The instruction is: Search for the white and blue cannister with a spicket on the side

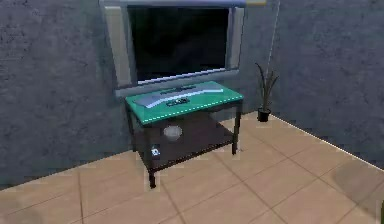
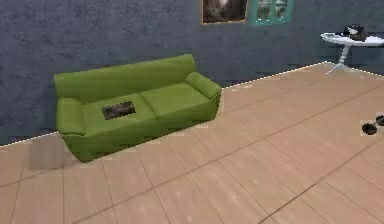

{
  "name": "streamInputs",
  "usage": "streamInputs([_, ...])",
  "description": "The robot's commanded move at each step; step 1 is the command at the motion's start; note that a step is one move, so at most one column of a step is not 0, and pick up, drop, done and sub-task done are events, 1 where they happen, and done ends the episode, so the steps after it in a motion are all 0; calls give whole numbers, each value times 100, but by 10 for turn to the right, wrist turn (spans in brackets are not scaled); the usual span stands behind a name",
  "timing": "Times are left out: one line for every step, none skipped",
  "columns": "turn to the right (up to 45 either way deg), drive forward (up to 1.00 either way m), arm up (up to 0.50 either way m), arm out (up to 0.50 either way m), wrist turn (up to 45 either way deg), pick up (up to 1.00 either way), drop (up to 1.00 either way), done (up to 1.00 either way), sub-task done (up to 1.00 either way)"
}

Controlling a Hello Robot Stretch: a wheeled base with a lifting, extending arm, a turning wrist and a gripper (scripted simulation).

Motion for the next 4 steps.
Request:
streamInputs([450,0,0,0,0,0,0,0,0])
streamInputs([450,0,0,0,0,0,0,0,0])
streamInputs([330,0,0,0,0,0,0,0,0])
streamInputs([0,100,0,0,0,0,0,0,0])
